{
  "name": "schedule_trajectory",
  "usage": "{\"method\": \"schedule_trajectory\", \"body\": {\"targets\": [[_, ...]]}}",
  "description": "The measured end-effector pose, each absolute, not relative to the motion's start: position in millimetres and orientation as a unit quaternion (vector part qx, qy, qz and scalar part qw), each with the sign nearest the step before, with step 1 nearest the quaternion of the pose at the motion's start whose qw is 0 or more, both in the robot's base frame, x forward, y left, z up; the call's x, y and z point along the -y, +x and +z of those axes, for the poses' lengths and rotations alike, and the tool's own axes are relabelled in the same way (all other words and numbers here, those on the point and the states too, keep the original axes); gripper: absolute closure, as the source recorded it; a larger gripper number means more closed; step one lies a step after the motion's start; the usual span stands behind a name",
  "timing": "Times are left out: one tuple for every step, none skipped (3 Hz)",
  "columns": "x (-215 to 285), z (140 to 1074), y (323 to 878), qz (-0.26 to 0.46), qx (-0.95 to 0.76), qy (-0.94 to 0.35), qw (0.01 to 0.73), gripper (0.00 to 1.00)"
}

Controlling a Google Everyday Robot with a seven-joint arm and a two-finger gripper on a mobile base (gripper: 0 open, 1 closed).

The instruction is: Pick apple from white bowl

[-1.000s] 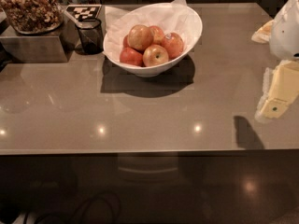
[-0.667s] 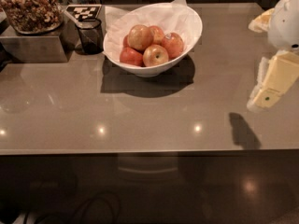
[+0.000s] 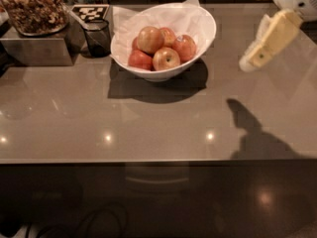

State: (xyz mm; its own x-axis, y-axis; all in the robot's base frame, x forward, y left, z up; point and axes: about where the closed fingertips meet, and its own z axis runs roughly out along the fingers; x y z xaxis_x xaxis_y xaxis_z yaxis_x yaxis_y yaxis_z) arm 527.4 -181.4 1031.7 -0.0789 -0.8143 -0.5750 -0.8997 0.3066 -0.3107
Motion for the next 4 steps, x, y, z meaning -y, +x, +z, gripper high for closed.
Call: {"method": "schedule_trajectory", "body": {"targets": [[156,1041,566,0.092,-0.722,-0.594,0.342,0.00],[147,1051,572,0.091,-0.713,-0.599,0.352,0.00],[157,1035,578,0.114,-0.734,-0.556,0.372,0.00],[151,1025,612,0.138,-0.745,-0.517,0.398,0.00]]}}
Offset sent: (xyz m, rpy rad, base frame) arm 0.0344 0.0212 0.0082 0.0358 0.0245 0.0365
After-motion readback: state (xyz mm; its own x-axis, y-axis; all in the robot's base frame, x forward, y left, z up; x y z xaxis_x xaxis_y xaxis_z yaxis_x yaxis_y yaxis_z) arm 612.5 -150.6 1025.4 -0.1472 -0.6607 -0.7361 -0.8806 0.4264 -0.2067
